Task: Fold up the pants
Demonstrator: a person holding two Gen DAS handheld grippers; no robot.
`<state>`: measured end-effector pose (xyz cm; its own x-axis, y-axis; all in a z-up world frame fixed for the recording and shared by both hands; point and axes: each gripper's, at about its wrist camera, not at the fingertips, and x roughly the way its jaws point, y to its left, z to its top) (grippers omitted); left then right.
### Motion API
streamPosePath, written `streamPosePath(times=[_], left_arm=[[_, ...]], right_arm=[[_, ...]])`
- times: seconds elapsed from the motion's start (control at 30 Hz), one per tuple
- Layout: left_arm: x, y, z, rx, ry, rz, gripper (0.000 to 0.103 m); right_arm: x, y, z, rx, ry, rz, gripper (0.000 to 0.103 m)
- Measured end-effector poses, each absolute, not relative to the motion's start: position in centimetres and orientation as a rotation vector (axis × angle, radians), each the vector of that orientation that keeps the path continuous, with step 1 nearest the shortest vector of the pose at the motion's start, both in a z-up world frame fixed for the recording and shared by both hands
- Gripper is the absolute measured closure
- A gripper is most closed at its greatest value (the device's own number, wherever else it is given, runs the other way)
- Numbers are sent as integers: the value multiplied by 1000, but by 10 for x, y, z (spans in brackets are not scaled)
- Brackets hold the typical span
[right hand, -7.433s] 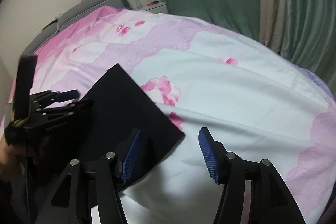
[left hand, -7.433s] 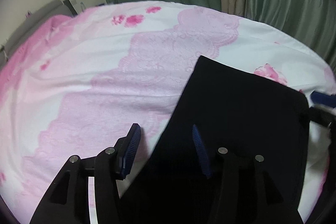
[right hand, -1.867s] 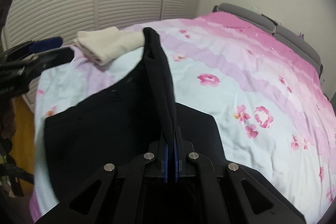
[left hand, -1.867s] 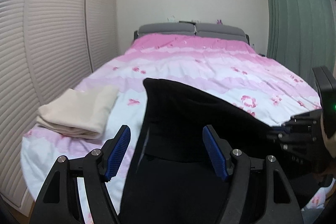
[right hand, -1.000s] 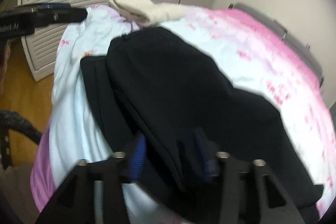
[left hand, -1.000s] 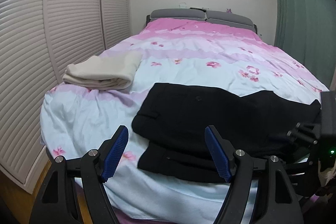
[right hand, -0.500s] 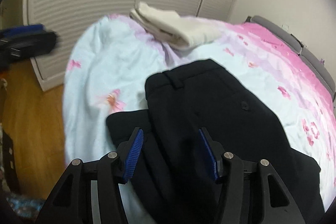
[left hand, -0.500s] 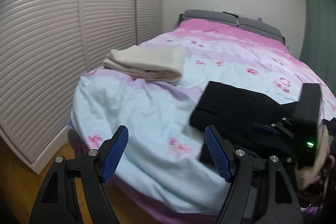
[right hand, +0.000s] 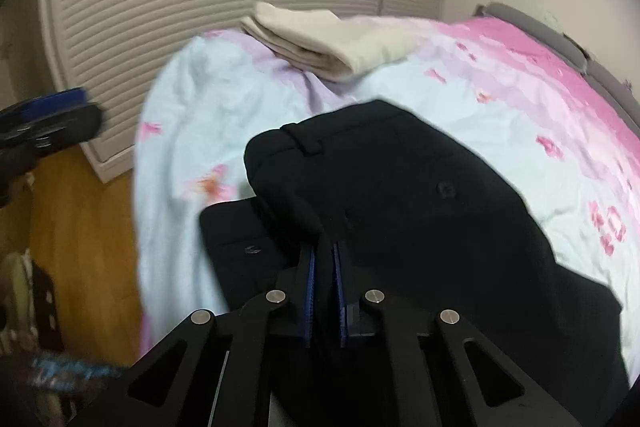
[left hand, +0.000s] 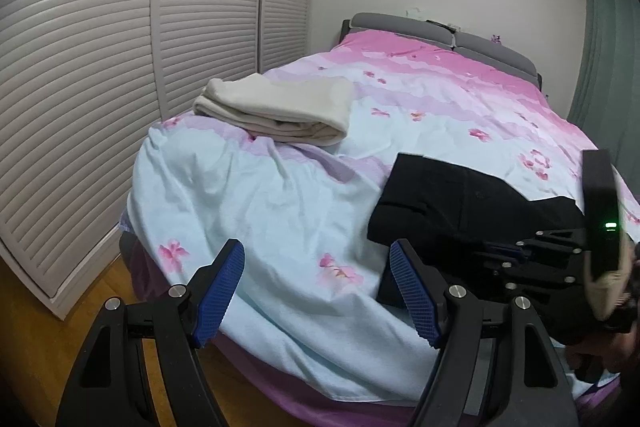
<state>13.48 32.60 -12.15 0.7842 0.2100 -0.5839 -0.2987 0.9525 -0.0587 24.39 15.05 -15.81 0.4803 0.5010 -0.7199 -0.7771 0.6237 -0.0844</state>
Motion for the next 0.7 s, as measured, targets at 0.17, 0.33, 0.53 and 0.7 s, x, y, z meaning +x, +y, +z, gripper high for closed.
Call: streamPosePath(times=[0.17,0.33,0.53,0.7], left_arm=[[132,317,-116,-144,605,259,28],[129,307,-115,-125,607,240,28],[127,299,-119,-109,619,229,28],[130,291,-119,-103,627,214,28]], right_arm=[[218,135,-149,-435,738,882,94],[201,130,-159,-440,778,928,94],[212,137,-196,-456,858,900,94],[210,114,-178,-319,772,875,65]])
